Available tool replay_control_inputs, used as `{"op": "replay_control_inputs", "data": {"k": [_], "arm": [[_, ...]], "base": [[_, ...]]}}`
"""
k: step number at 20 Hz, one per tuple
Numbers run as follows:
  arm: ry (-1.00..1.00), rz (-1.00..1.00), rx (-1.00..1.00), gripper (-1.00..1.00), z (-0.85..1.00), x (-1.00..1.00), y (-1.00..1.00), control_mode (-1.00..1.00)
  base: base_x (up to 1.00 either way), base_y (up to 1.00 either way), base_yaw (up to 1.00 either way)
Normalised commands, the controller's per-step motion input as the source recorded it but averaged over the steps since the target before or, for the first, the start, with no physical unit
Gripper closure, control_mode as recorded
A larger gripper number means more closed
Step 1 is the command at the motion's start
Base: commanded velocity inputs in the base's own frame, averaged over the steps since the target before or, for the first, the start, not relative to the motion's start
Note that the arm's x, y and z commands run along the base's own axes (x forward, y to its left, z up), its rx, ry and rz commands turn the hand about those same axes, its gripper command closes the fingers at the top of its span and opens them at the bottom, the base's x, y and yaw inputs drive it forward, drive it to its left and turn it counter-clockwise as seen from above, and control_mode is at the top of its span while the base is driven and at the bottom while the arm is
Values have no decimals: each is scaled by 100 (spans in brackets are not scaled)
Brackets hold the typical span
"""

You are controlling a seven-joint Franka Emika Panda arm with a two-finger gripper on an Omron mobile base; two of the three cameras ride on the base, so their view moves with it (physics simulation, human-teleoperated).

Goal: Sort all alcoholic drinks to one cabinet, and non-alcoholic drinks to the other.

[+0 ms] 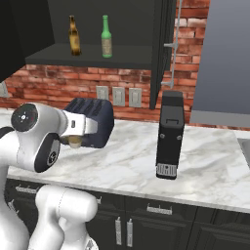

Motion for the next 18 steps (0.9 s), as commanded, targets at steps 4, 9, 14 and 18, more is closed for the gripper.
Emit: {"op": "replay_control_inputs", "data": {"k": [4, 9, 14, 18], "arm": [[-13, -2, 0, 100, 31, -32, 4, -100], [-14, -1, -1, 100, 29, -30, 2, -100], [-14, 0, 0, 100, 25, -26, 4, -100], [-8, -1, -1, 100, 23, -24, 7, -100]], "base": [[0, 0, 0], [0, 0, 0], [0, 0, 0], [0, 0, 0]]}}
